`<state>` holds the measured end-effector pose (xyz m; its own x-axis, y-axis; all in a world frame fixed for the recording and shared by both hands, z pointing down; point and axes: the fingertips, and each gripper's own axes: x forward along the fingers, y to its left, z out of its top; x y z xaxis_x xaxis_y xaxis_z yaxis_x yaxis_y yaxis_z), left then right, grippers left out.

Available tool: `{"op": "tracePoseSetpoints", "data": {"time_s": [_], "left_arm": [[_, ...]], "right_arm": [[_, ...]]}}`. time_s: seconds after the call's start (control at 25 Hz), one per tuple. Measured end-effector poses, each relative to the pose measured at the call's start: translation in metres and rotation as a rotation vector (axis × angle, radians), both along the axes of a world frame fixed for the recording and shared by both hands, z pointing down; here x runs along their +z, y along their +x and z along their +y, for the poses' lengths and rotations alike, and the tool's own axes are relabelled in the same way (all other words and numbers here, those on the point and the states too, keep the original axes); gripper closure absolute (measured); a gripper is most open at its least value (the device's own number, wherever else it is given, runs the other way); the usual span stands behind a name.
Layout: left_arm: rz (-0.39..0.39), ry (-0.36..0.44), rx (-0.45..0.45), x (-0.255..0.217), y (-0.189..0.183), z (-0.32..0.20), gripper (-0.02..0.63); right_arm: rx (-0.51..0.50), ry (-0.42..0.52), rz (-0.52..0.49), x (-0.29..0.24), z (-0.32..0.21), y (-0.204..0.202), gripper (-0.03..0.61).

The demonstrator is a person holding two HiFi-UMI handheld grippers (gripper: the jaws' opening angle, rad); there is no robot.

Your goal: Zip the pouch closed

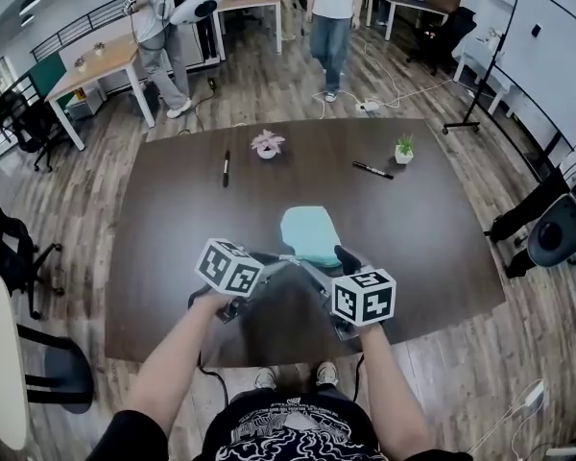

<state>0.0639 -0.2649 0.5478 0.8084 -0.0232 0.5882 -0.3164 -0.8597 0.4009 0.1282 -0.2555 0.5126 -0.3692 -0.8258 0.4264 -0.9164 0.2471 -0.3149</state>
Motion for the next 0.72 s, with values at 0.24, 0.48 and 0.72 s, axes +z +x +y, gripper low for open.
{"op": "tracePoseSetpoints", "data": {"time_s": [0.24, 0.48, 0.72], "left_arm": [[0.008, 0.02, -0.039, -0.013, 0.006, -0.004, 0.595], [0.008, 0.036, -0.065, -0.025, 0.012, -0.007, 0.595], [0.015, 0.043, -0.083, -0.028, 0.023, -0.003, 0.595]], "right_arm": [[-0.091, 0.005, -0.018, -0.003, 0.0, -0.003, 0.238], [-0.167, 0.009, -0.042, -0.005, 0.0, -0.006, 0.276], [-0.23, 0.0, -0.064, 0.0, 0.002, -0.008, 0.348]]}}
